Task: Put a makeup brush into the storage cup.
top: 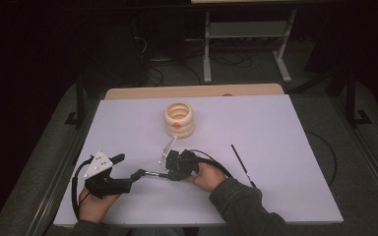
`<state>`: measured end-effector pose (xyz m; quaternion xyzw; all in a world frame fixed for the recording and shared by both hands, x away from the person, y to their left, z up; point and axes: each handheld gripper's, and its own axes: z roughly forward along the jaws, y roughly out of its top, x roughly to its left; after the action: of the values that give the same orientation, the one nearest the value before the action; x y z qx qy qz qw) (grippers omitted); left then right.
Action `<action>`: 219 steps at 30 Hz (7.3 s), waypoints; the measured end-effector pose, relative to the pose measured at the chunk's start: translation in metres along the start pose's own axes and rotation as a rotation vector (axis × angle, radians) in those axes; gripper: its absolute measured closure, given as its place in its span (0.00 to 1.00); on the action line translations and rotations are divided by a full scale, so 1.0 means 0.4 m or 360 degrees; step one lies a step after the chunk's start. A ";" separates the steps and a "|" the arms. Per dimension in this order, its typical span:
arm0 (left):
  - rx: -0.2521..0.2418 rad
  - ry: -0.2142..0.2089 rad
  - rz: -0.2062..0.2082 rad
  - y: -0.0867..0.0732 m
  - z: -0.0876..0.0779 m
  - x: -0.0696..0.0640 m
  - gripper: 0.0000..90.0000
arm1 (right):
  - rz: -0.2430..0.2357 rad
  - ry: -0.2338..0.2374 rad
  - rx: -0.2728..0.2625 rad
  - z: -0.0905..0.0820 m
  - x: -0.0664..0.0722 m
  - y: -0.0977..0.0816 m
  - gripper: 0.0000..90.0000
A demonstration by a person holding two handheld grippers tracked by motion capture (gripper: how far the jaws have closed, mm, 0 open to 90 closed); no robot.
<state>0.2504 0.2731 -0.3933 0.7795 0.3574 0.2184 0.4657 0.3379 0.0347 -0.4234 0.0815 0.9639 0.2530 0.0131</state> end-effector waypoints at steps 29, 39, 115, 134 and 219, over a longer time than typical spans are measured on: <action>0.0003 -0.0055 0.0000 0.003 0.011 -0.015 0.19 | 0.0097 -0.0071 -0.0214 -0.102 -0.021 -0.053 0.88; 0.0001 -0.0132 -0.0016 0.010 0.027 -0.033 0.22 | 0.0155 -0.0126 -0.0318 -0.177 -0.027 -0.097 0.88; 0.0063 -0.0770 -0.0011 0.165 0.127 -0.116 0.80 | 0.0121 0.0024 -0.0681 -0.181 0.072 -0.137 0.87; 0.0110 -0.0702 0.0062 0.176 0.132 -0.120 0.87 | 0.0205 0.0012 -0.0674 -0.199 0.060 -0.167 0.65; 0.0226 -0.0489 0.0097 0.367 0.222 0.026 0.87 | 0.0691 -0.0376 -0.0716 -0.346 0.015 -0.463 0.22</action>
<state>0.3688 0.1848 -0.3057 0.8451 0.2727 0.0849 0.4519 0.2948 -0.1904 -0.3936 0.3089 0.8358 0.4452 0.0882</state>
